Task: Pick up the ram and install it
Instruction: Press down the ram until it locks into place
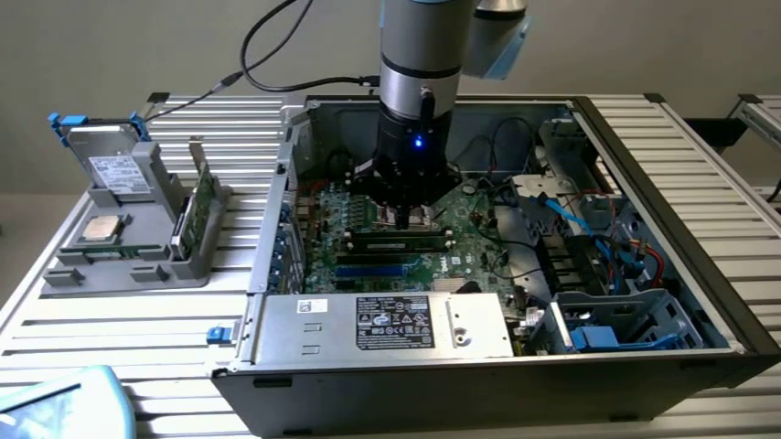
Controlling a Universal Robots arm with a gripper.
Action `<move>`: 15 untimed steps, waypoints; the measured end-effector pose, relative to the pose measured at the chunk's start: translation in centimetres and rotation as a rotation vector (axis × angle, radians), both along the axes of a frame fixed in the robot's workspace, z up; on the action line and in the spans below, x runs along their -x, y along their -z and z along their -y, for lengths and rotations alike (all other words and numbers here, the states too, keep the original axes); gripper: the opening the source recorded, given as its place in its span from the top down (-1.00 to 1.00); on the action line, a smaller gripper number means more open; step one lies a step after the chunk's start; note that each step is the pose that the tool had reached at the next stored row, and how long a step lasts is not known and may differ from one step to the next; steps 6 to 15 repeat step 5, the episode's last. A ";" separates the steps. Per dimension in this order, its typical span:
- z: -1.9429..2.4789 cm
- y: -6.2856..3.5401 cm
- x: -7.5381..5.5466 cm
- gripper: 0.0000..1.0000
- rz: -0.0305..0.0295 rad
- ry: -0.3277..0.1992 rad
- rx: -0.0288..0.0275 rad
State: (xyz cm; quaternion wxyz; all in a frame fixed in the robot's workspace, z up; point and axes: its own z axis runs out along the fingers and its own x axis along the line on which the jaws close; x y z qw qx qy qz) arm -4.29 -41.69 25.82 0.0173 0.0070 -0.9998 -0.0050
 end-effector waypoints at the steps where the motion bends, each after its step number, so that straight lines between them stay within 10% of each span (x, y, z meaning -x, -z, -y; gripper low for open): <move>1: 0.00 0.00 0.0 0.80 0.0000 0.000 -0.0001; 15: 0.00 0.00 0.0 0.80 0.0000 0.000 -0.0001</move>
